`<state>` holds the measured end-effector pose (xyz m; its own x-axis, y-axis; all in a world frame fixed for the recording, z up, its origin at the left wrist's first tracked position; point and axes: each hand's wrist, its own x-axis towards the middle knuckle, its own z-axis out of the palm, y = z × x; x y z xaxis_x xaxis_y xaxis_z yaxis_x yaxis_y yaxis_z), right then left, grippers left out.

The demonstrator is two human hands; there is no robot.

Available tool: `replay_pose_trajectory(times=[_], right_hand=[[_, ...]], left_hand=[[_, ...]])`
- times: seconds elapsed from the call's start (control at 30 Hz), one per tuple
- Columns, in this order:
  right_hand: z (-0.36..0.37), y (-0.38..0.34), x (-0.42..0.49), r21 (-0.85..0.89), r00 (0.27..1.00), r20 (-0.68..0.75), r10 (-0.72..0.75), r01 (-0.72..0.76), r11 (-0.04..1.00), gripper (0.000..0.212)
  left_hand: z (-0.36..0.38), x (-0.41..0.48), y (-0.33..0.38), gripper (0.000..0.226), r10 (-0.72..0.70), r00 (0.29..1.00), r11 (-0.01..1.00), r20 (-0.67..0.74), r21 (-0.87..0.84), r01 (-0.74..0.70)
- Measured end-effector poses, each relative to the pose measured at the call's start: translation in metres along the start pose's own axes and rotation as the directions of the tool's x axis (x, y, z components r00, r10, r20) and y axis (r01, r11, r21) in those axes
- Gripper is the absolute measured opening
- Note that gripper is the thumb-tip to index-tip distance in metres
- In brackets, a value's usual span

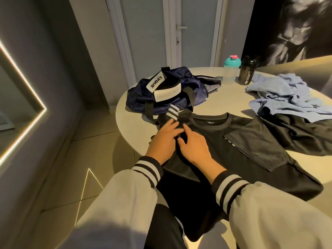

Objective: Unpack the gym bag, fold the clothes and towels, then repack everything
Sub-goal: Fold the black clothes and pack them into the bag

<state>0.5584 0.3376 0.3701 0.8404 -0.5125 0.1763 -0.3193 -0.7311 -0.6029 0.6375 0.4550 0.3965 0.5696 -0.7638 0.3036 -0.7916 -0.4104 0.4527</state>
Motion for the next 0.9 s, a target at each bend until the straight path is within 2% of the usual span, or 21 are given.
replay_pose_trajectory(times=[0.03, 0.1, 0.17, 0.2, 0.27, 0.33, 0.4, 0.47, 0.53, 0.63, 0.73, 0.83, 0.9], right_hand=[[-0.003, 0.001, 0.0, 0.098, 0.999, -0.026, 0.036, -0.033, 0.995, 0.059], [-0.005, 0.003, 0.0, 0.196, 0.996, -0.056, 0.067, -0.055, 0.979, 0.047], [-0.004, 0.003, -0.001, 0.202, 0.996, -0.064, 0.068, -0.054, 0.978, 0.044], [-0.004, 0.003, 0.0, 0.197, 0.996, -0.067, 0.06, -0.046, 0.979, 0.05], [-0.002, 0.004, -0.001, 0.208, 0.996, -0.082, 0.027, -0.01, 0.978, 0.062], [-0.001, 0.005, 0.0, 0.211, 0.995, -0.1, -0.011, 0.032, 0.977, 0.061], [-0.002, 0.006, 0.0, 0.182, 0.992, -0.125, -0.034, 0.057, 0.982, 0.048], [-0.004, 0.006, 0.0, 0.211, 0.989, -0.147, 0.016, 0.016, 0.977, 0.039], [-0.008, 0.006, -0.001, 0.284, 0.98, -0.175, 0.093, -0.04, 0.958, 0.038], [-0.011, 0.003, -0.003, 0.324, 0.97, -0.203, 0.133, -0.062, 0.944, 0.036], [-0.011, -0.001, -0.003, 0.311, 0.976, -0.166, 0.141, -0.083, 0.947, 0.041], [-0.009, -0.001, -0.002, 0.291, 0.981, -0.136, 0.134, -0.09, 0.952, 0.05], [-0.008, 0.002, -0.002, 0.295, 0.98, -0.147, 0.132, -0.084, 0.952, 0.05]], left_hand=[[0.003, -0.001, 0.003, 0.055, 0.015, 1.0, 0.999, 0.011, -0.052, -0.014], [0.01, -0.004, 0.007, 0.054, -0.045, 0.992, 0.999, -0.118, -0.03, 0.042], [0.013, -0.009, 0.008, 0.05, -0.206, 0.94, 0.968, -0.272, 0.086, 0.237], [0.012, -0.011, 0.008, 0.052, -0.302, 0.912, 0.935, -0.277, 0.102, 0.34], [0.013, -0.009, 0.009, 0.059, -0.415, 0.892, 0.899, -0.179, 0.071, 0.433], [0.018, -0.007, 0.011, 0.056, -0.408, 0.906, 0.906, -0.114, 0.069, 0.417], [0.022, -0.006, 0.014, 0.045, -0.343, 0.927, 0.934, -0.149, 0.046, 0.353], [0.024, -0.006, 0.016, 0.033, -0.292, 0.94, 0.956, -0.175, -0.025, 0.292], [0.025, -0.007, 0.017, 0.028, -0.279, 0.942, 0.96, -0.184, -0.06, 0.273], [0.022, -0.009, 0.014, 0.033, -0.33, 0.928, 0.944, -0.172, -0.064, 0.324], [0.018, -0.009, 0.015, 0.037, -0.419, 0.905, 0.907, -0.078, -0.09, 0.412], [0.015, -0.006, 0.018, 0.051, -0.422, 0.907, 0.9, 0.018, -0.113, 0.421], [0.01, -0.006, 0.023, 0.052, -0.418, 0.905, 0.895, 0.082, -0.131, 0.426]])
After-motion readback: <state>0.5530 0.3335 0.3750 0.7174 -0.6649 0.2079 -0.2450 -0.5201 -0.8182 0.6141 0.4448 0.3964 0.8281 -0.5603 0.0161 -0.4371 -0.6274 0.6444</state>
